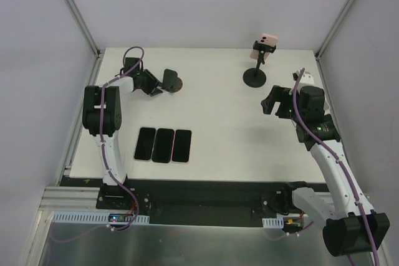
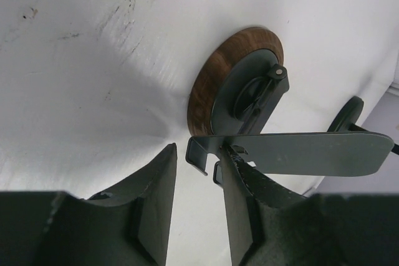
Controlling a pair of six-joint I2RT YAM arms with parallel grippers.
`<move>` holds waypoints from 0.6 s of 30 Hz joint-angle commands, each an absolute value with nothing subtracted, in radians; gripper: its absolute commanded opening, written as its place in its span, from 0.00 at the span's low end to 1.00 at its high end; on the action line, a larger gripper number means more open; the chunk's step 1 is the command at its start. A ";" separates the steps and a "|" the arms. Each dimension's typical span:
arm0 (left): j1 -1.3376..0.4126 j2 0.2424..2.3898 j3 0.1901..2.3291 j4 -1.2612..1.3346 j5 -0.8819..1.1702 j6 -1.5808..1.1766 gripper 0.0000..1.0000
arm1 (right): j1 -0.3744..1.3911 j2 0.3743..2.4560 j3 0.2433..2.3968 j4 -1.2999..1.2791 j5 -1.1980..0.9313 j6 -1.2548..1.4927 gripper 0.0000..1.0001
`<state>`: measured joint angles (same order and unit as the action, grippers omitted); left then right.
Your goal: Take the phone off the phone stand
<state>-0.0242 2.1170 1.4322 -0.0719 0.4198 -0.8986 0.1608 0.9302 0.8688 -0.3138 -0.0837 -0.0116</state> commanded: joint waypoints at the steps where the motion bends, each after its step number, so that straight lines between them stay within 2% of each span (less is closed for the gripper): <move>1: -0.025 2.123 1.402 -0.014 0.446 -0.957 0.31 | 0.160 0.917 0.867 -0.314 -0.060 -0.003 0.96; 11: -0.020 2.111 1.378 0.026 0.485 -0.980 0.01 | 0.161 0.971 0.887 -0.264 -0.090 0.028 0.96; 18: -0.021 2.065 1.338 0.044 0.540 -0.982 0.00 | 0.167 1.038 0.900 -0.189 -0.170 0.069 0.96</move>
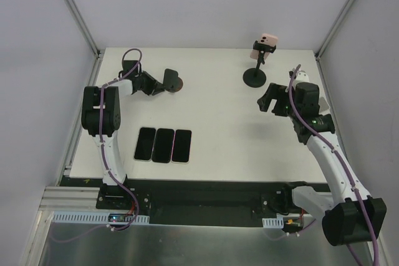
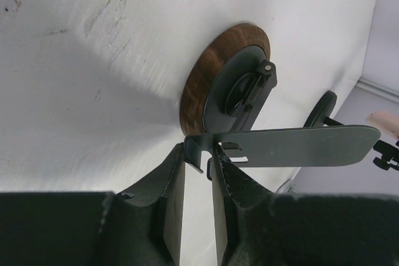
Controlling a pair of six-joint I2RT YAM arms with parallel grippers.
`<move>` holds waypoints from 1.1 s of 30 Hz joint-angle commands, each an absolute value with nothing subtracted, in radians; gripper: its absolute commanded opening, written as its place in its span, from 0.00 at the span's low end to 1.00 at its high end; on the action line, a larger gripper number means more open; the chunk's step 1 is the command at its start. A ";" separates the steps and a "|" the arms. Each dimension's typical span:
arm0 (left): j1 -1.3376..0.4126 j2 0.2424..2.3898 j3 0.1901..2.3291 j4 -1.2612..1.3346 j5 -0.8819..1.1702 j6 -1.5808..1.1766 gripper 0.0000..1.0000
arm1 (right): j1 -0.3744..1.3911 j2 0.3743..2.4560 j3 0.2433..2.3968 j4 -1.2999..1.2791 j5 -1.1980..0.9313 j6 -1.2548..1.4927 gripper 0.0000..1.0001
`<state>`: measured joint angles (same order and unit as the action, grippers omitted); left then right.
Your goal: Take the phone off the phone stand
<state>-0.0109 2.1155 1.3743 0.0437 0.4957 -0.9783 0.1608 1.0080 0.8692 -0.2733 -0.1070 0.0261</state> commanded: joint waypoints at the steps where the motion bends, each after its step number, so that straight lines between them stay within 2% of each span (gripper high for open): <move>1: -0.023 2.056 1.330 0.044 0.543 -0.982 0.00 | 0.169 1.058 0.902 -0.178 -0.178 0.074 0.96; 19: -0.097 1.987 1.238 0.054 0.649 -0.925 0.00 | 0.299 1.232 0.979 -0.068 -0.247 0.097 0.96; 32: -0.202 1.934 1.250 0.054 0.738 -1.020 0.00 | 0.474 1.407 1.015 0.198 -0.368 0.055 0.99; 33: -0.213 1.933 1.250 0.054 0.739 -1.020 0.00 | 0.479 1.439 1.023 0.210 -0.374 0.063 0.96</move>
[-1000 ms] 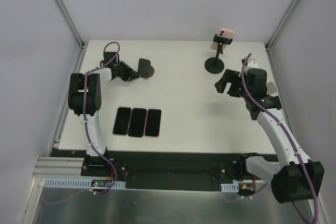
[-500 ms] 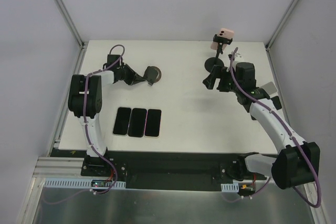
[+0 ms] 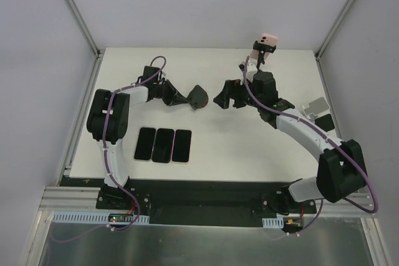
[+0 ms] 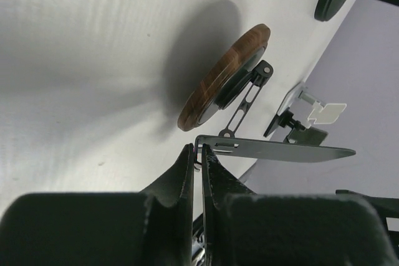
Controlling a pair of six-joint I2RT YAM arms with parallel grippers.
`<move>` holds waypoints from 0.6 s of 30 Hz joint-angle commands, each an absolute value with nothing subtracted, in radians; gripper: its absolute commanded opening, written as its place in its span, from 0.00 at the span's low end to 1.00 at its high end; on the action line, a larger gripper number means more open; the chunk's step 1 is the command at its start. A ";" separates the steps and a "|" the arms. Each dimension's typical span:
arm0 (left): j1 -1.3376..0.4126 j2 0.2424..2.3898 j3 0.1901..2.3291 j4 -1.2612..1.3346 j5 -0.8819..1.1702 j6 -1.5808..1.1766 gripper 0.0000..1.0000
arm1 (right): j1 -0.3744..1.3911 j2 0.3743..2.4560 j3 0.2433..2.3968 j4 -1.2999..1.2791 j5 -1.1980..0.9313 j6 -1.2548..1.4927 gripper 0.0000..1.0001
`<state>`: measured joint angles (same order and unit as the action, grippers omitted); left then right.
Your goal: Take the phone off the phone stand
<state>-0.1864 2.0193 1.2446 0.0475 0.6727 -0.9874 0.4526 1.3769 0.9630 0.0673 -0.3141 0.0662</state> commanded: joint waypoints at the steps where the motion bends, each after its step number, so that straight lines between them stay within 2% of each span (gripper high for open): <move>1: -0.218 1.933 1.250 0.054 0.744 -1.022 0.00 | 0.483 1.457 1.029 0.231 -0.391 0.070 0.94; 18: -0.261 1.902 1.236 0.054 0.793 -1.026 0.00 | 0.517 1.744 1.107 0.380 -0.406 0.184 0.72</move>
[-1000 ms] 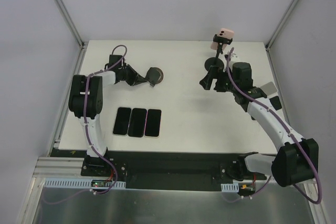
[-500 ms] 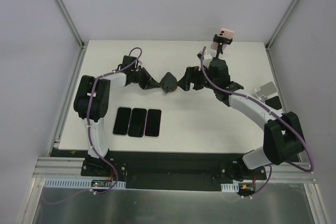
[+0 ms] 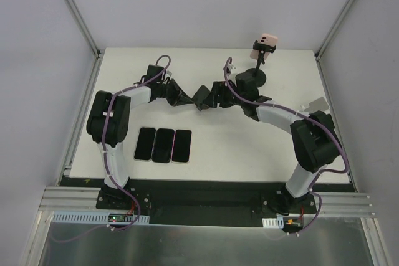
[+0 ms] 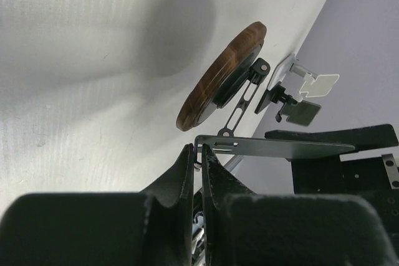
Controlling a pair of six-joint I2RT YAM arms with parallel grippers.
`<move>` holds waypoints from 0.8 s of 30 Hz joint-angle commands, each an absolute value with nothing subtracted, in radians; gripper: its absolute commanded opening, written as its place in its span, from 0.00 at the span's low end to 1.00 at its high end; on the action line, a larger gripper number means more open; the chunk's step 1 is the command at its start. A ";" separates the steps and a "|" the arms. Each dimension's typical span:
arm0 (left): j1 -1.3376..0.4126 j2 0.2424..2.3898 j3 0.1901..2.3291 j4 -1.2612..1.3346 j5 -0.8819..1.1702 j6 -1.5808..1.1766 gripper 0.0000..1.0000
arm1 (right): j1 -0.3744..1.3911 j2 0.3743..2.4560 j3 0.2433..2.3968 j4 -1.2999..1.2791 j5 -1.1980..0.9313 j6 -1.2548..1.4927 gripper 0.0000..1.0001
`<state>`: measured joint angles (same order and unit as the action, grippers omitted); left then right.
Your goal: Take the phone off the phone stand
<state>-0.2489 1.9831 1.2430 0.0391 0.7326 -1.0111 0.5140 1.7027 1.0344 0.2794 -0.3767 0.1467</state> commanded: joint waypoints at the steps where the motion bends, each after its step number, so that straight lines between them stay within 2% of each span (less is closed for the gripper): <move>1: -0.262 1.901 1.235 0.055 0.798 -1.028 0.00 | 0.515 1.752 1.115 0.391 -0.420 0.186 0.71; 5: -0.265 1.896 1.230 0.055 0.807 -1.026 0.00 | 0.517 1.787 1.149 0.411 -0.465 0.193 0.58; 6: -0.268 1.896 1.229 0.055 0.811 -1.026 0.00 | 0.517 1.796 1.158 0.411 -0.466 0.195 0.51; 8: -0.268 1.894 1.227 0.054 0.813 -1.026 0.00 | 0.517 1.805 1.161 0.414 -0.465 0.198 0.43; 9: -0.271 1.893 1.227 0.054 0.816 -1.025 0.00 | 0.517 1.807 1.161 0.416 -0.465 0.198 0.33; 13: -0.273 1.887 1.224 0.054 0.822 -1.020 0.00 | 0.512 1.804 1.151 0.414 -0.465 0.196 0.09; 15: -0.273 1.884 1.224 0.054 0.822 -1.014 0.00 | 0.512 1.787 1.140 0.414 -0.468 0.195 0.01; 16: -0.273 1.881 1.224 0.054 0.822 -1.009 0.02 | 0.505 1.779 1.126 0.413 -0.472 0.196 0.01; 18: -0.272 1.876 1.226 0.054 0.818 -0.988 0.11 | 0.496 1.747 1.109 0.397 -0.474 0.193 0.01; 19: -0.268 1.868 1.226 0.054 0.813 -0.971 0.22 | 0.480 1.737 1.092 0.390 -0.477 0.192 0.01; 21: -0.265 1.855 1.224 0.045 0.793 -0.944 0.34 | 0.460 1.684 1.069 0.370 -0.480 0.180 0.01; 22: -0.261 1.835 1.227 0.035 0.781 -0.910 0.46 | 0.436 1.663 1.051 0.361 -0.480 0.175 0.01; 24: -0.245 1.809 1.230 -0.008 0.749 -0.865 0.55 | 0.405 1.597 1.008 0.319 -0.479 0.157 0.01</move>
